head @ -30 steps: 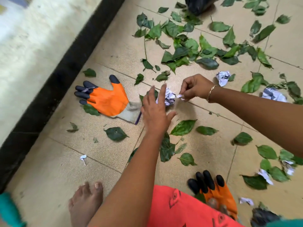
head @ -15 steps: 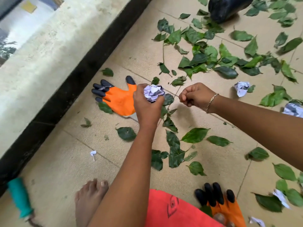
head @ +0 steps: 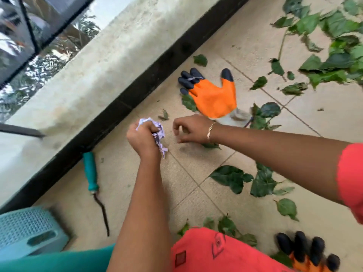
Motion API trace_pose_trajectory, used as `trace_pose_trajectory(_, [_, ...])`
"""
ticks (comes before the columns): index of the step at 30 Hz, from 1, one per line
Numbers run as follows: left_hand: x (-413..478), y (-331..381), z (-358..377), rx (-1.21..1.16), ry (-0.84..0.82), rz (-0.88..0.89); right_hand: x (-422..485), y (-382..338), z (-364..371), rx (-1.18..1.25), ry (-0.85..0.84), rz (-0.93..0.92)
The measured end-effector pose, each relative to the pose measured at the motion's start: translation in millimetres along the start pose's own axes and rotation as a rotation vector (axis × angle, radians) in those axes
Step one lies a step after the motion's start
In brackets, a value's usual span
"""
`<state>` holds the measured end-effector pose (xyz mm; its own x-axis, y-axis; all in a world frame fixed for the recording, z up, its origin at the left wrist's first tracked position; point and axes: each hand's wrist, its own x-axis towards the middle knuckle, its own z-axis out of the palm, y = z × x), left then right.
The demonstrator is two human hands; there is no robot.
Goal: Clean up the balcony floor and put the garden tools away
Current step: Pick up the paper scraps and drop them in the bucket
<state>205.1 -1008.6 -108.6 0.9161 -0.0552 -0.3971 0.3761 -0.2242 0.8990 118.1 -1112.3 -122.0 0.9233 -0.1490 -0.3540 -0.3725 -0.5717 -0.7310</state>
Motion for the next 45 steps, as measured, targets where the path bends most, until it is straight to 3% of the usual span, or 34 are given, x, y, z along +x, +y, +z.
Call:
trace_pose_trajectory(5, [19.2,-3.4,-29.0,-0.145,0.140,-0.090,36.9,-17.6,38.3,-0.436,-0.073,-0.160])
trace_pose_trajectory(11, [25.8,-21.0,-33.9,-0.307,0.193,-0.159,46.9,-8.1,57.1,-0.502,-0.014,-0.135])
trace_pose_trajectory(14, [17.9,-17.5,-25.6,-0.271,0.122,-0.235,47.3,-5.5,49.3,-0.292,-0.001,-0.117])
trace_pose_trajectory(22, [-2.9,-18.2,20.7,-0.231,-0.220,-0.266,-8.2,24.5,-0.1,0.657,0.011,0.153])
trace_pose_trajectory(25, [-21.1,-18.7,49.2,-0.257,-0.356,-0.237,-39.5,40.8,-12.7,0.728,0.026,0.197])
trace_pose_trajectory(30, [-63.9,-27.0,105.7,-0.207,-0.476,-0.176,-107.1,62.3,-37.3,0.740,0.202,0.373])
trace_pose_trajectory(35, [-124.9,-32.3,152.2,-0.195,-0.747,-0.217,-190.7,82.0,-62.8,0.812,0.414,0.556])
trace_pose_trajectory(39, [-171.6,-40.9,172.9,-0.048,-0.880,-0.184,-255.8,105.7,-74.6,0.654,0.633,0.689])
trace_pose_trajectory(43, [-205.6,-49.2,185.7,0.085,-0.976,-0.110,-306.6,145.9,-74.3,0.439,0.954,0.820])
trace_pose_trajectory(45, [-215.9,-54.9,190.8,0.135,-1.044,-0.115,-325.2,164.0,-72.1,0.321,1.021,0.903])
